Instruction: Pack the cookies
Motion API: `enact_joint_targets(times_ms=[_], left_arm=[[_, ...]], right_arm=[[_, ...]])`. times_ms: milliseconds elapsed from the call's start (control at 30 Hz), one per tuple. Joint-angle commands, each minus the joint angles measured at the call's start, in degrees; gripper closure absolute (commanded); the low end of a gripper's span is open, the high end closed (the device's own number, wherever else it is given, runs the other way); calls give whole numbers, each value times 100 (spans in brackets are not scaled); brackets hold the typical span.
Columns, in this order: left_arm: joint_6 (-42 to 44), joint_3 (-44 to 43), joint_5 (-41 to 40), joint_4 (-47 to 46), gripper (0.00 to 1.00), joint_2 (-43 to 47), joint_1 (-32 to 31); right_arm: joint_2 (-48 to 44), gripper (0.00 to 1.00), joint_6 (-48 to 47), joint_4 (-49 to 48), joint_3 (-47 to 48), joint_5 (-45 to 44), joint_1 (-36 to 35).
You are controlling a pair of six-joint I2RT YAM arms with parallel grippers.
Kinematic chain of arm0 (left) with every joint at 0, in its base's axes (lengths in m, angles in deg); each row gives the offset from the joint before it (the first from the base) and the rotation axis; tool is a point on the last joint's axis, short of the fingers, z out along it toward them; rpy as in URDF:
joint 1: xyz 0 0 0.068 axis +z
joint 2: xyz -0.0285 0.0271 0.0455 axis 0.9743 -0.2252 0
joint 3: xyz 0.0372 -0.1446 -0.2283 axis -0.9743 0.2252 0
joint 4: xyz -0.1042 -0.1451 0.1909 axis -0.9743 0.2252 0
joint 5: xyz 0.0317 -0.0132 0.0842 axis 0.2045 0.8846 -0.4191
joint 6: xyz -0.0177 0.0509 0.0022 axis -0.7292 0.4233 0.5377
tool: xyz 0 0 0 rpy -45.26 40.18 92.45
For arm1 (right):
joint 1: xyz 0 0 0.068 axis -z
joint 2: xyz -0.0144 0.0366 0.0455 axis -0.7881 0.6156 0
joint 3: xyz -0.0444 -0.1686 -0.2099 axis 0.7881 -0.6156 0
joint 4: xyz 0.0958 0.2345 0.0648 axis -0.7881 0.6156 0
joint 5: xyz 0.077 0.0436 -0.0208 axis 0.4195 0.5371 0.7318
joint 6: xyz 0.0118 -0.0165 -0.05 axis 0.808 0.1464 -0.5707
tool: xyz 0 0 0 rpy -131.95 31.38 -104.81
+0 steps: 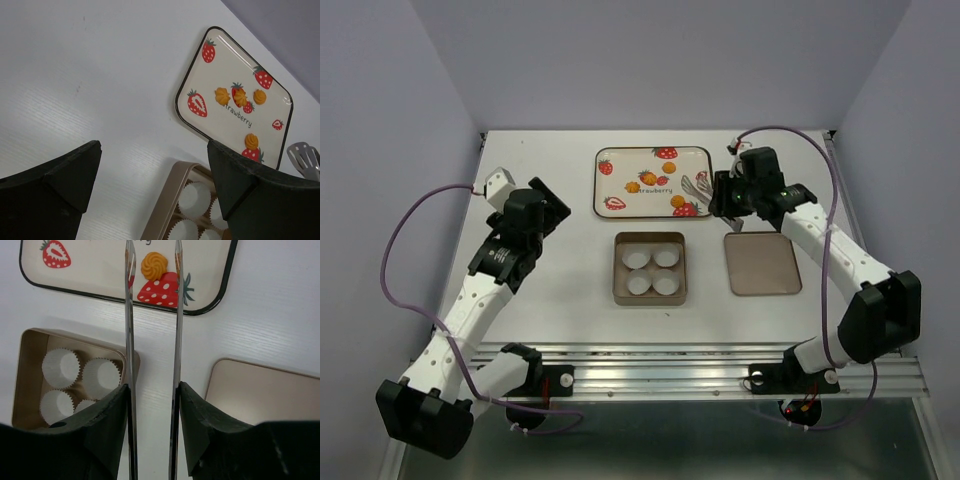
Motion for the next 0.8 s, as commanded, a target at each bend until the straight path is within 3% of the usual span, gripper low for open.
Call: enact_joint_targets(times_ms=[0,467,767], left_arm=[[-35,68,-165,54,1,189,22],[0,112,-210,45,1,136,22],[-43,155,-280,28,1,145,22]], right_arm=[[272,50,-130,-16,525,-608,-463],[1151,45,-332,124,983,-1444,-929],[1520,43,-578,107,1036,-987,-929]])
